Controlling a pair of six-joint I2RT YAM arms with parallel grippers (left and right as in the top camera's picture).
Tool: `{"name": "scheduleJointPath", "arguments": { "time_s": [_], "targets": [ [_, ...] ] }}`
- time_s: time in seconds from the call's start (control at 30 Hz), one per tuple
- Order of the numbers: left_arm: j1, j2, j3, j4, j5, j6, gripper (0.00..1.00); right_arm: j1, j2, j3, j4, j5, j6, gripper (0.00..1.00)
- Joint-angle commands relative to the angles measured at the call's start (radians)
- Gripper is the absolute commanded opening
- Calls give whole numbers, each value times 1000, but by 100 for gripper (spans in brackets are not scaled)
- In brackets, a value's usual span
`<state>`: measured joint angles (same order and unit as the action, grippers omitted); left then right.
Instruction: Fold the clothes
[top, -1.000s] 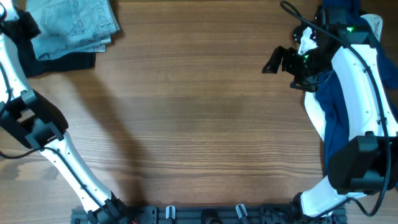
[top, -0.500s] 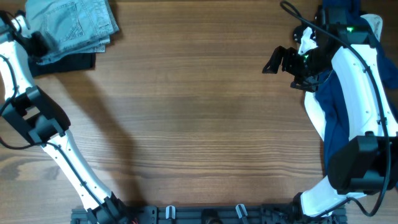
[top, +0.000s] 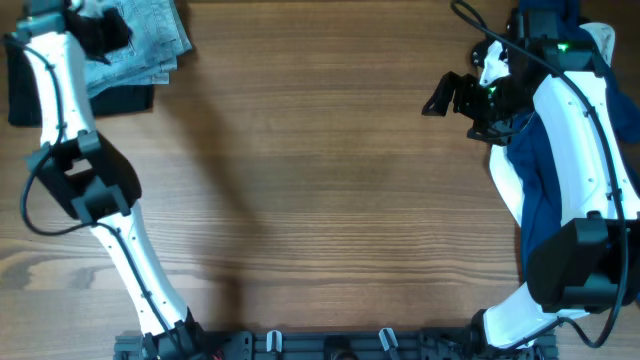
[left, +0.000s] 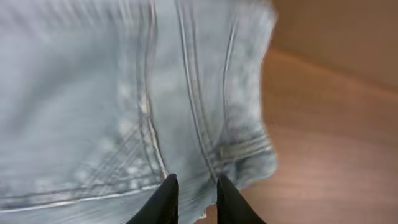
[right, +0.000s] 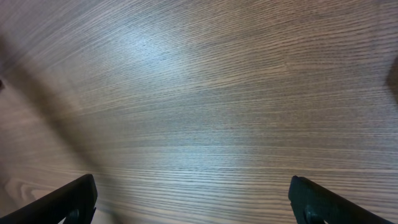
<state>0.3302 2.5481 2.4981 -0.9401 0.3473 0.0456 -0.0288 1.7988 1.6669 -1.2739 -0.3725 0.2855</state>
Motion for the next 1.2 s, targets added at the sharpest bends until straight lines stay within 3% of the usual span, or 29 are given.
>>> {"name": "scheduleJointPath", "arguments": {
  "time_s": [0.0, 0.2, 0.4, 0.5, 0.53, 0.67, 0.87, 1.17],
  "targets": [
    [-2, 89, -26, -45, 15, -2, 22, 3, -24, 15, 5, 14, -21, 100],
    [0, 127, -26, -132, 14, -2, 32, 3, -24, 15, 9, 14, -24, 100],
    [0, -26, -26, -143, 45, 2, 34, 3, -24, 15, 10, 14, -24, 100],
    [13, -140, -26, -130, 45, 2, 55, 3, -24, 15, 10, 14, -23, 100],
    [29, -159, -26, -114, 45, 2, 80, 3, -24, 15, 10, 14, -23, 100],
    [138, -145, -26, -72, 46, -2, 90, 3, -24, 15, 10, 14, -24, 100],
    [258, -36, -26, -68, 61, 29, 100, 3, -24, 15, 25, 14, -20, 100],
    [279, 95, -26, 29, 69, 28, 93, 3, -24, 15, -7, 13, -21, 100]
  ]
}}
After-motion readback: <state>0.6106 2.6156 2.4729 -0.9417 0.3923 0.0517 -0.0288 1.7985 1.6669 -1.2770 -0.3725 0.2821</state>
